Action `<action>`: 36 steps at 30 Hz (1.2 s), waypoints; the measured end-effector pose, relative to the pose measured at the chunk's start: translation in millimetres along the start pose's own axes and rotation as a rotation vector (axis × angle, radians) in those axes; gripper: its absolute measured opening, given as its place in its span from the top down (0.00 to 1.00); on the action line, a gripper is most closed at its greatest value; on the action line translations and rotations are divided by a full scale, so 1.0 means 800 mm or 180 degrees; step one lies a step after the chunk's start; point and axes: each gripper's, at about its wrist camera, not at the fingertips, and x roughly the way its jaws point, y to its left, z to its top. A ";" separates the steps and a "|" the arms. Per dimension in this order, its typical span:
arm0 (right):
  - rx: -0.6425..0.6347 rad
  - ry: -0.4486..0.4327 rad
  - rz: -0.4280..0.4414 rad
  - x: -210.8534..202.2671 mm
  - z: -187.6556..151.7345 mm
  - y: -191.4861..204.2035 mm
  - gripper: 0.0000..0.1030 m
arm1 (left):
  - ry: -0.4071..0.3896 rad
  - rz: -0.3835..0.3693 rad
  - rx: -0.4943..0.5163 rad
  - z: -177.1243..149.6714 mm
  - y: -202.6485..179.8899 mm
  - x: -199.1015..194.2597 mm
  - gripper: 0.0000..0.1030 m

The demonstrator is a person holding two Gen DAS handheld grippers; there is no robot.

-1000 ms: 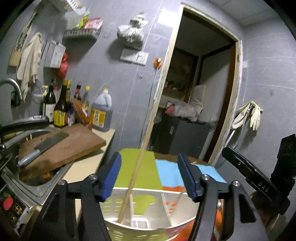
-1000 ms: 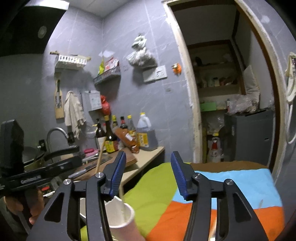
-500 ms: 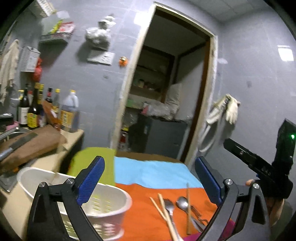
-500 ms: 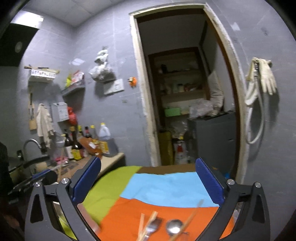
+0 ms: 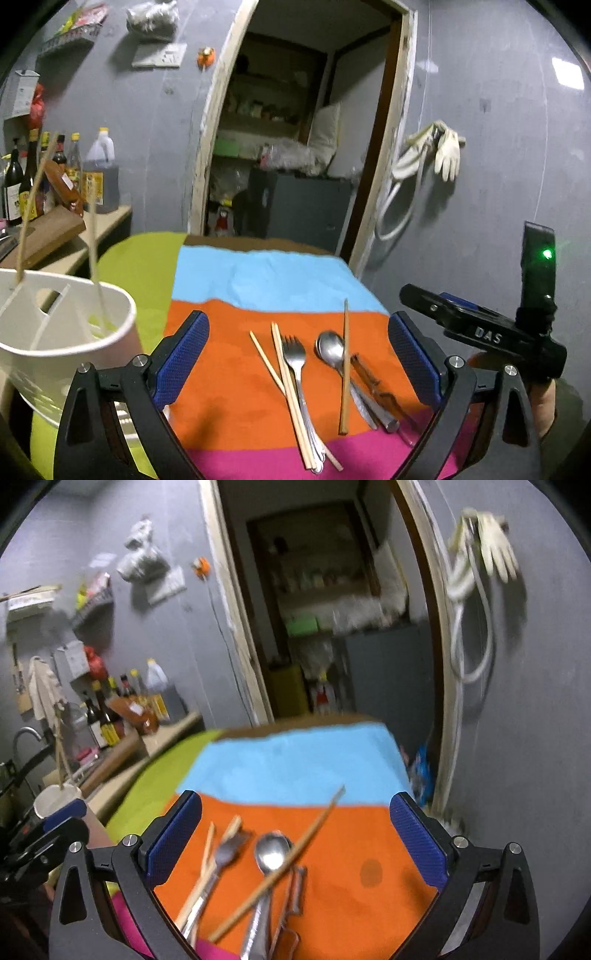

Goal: Organize utensils
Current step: 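Grasp the silver fork with the left tool while the right tool grasps a chopstick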

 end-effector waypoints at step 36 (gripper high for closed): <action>0.0537 0.1288 0.0329 0.136 -0.025 -0.046 0.84 | 0.1699 -0.0248 -0.0025 -0.036 0.014 0.155 0.86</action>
